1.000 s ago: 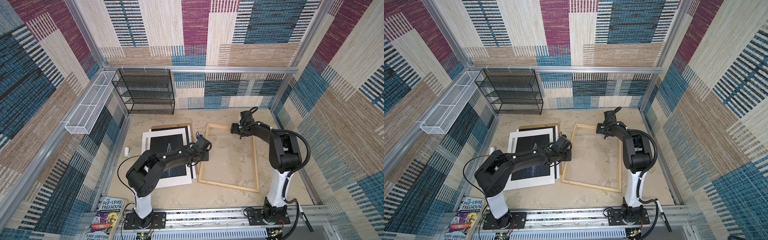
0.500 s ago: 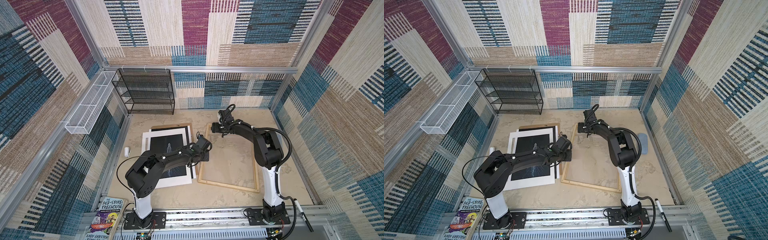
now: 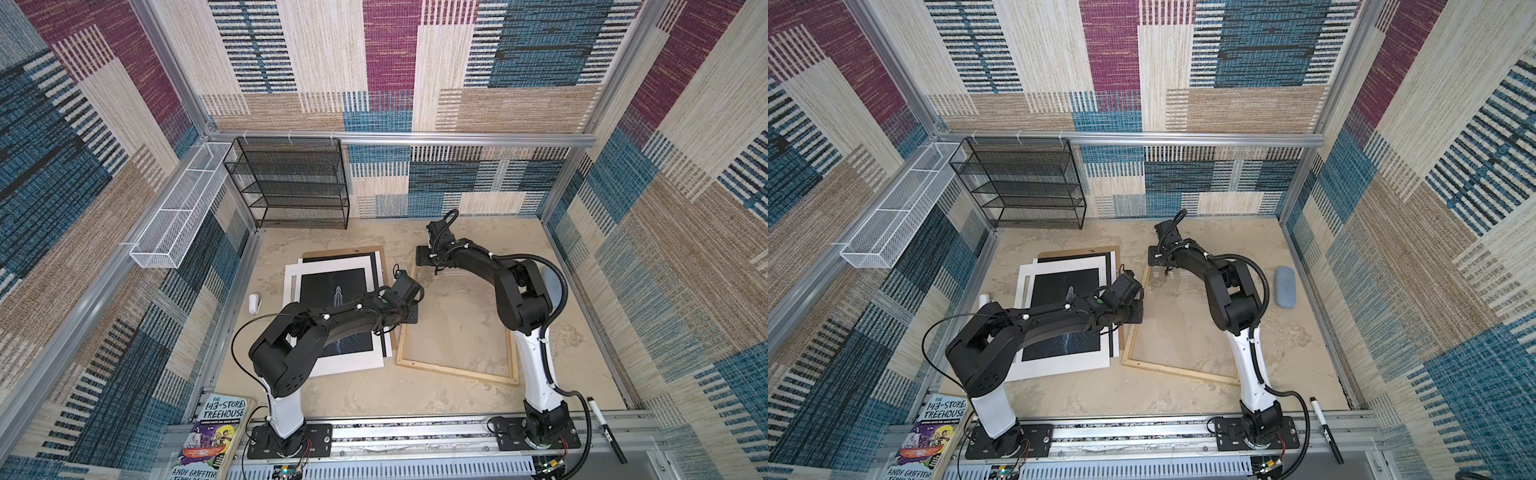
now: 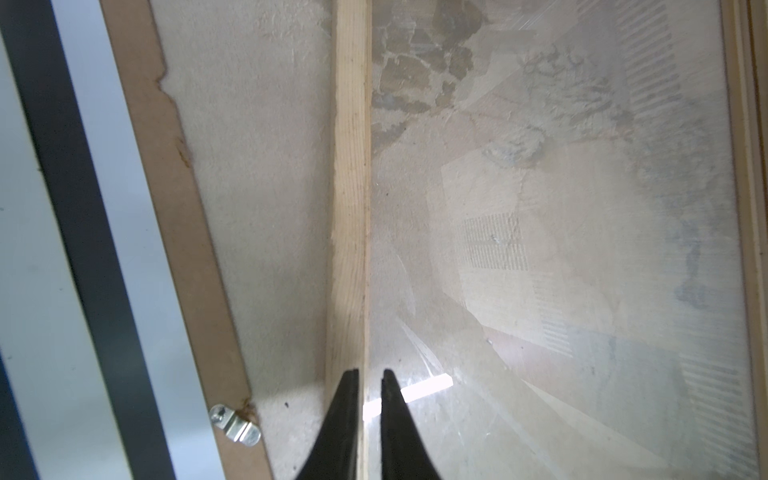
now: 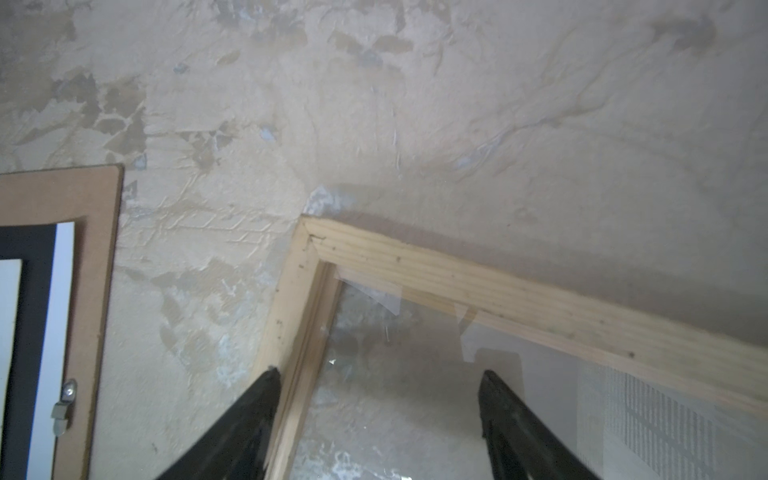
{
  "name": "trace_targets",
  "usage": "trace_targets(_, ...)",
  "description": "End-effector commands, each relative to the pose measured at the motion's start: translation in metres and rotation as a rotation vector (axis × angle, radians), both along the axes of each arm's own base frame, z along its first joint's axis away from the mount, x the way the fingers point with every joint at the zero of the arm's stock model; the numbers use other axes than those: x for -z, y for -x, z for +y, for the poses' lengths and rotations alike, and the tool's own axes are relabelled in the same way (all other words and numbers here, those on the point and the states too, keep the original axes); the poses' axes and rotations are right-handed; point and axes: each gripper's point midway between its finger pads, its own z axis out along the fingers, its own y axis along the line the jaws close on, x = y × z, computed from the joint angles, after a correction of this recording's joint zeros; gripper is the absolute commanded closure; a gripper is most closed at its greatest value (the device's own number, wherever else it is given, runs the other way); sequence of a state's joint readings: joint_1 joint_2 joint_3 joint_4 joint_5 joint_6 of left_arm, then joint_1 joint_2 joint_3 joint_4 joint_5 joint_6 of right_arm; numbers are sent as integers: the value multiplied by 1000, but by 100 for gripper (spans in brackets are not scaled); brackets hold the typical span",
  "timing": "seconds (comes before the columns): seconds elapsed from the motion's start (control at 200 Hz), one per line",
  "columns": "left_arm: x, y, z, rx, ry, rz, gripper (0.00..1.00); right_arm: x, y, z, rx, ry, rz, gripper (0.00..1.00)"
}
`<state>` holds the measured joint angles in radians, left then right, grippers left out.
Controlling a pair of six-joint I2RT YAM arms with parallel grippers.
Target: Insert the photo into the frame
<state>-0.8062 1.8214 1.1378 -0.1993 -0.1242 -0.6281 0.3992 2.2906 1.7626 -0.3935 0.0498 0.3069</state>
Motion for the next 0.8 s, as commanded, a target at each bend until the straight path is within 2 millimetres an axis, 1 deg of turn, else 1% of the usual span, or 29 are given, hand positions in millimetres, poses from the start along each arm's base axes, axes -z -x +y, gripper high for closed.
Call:
trace_targets(0.0, 1, 2, 1, 9, -15, 4, 84, 11, 6, -4, 8, 41, 29, 24)
trace_targets(0.07, 0, 2, 1, 8, -15, 3, 84, 10, 7, -2, 0, 31, 32, 24)
trace_targets(0.11, 0, 2, 3, 5, -18, 1, 84, 6, 8, 1, -15, 17, 29, 24)
trace_targets(0.165, 0, 2, 4, 2, -22, -3, 84, -6, 12, 7, -46, -18, 21, 24)
trace_targets(0.23, -2, 2, 7, -6, -29, -12, 84, -19, 22, 11, -75, -54, 10, 24)
trace_targets(0.29, -4, 1, 12, -16, -42, -27, 85, -35, 33, 14, -100, -91, -9, 25)
trace_targets(0.3, -5, 1, 13, -18, -44, -30, 85, -41, 34, 14, -105, -98, -18, 25)
trace_targets(0.315, -5, 1, 14, -20, -46, -32, 84, -38, 41, 14, -112, -103, -7, 25)
trace_targets(0.406, -12, 0, 19, -21, -53, -50, 84, -56, 67, 12, -145, -151, -16, 29)
trace_targets(0.551, -22, -3, 29, -32, -73, -74, 84, -71, 120, 13, -190, -227, -11, 31)
trace_targets(0.561, -23, -4, 30, -34, -75, -76, 84, -68, 124, 13, -189, -230, 0, 31)
trace_targets(0.641, -26, -8, 38, -52, -97, -91, 84, -68, 155, 13, -193, -268, 22, 32)
trace_targets(0.666, -27, -9, 41, -60, -104, -93, 84, -70, 164, 15, -200, -282, 24, 32)
trace_targets(0.691, -27, -11, 44, -68, -105, -95, 84, -67, 174, 17, -207, -292, 35, 33)
trace_targets(0.731, -27, -13, 47, -77, -106, -93, 84, -70, 191, 21, -224, -317, 36, 33)
trace_targets(0.796, -27, -16, 51, -87, -102, -91, 84, -67, 216, 28, -246, -340, 58, 33)
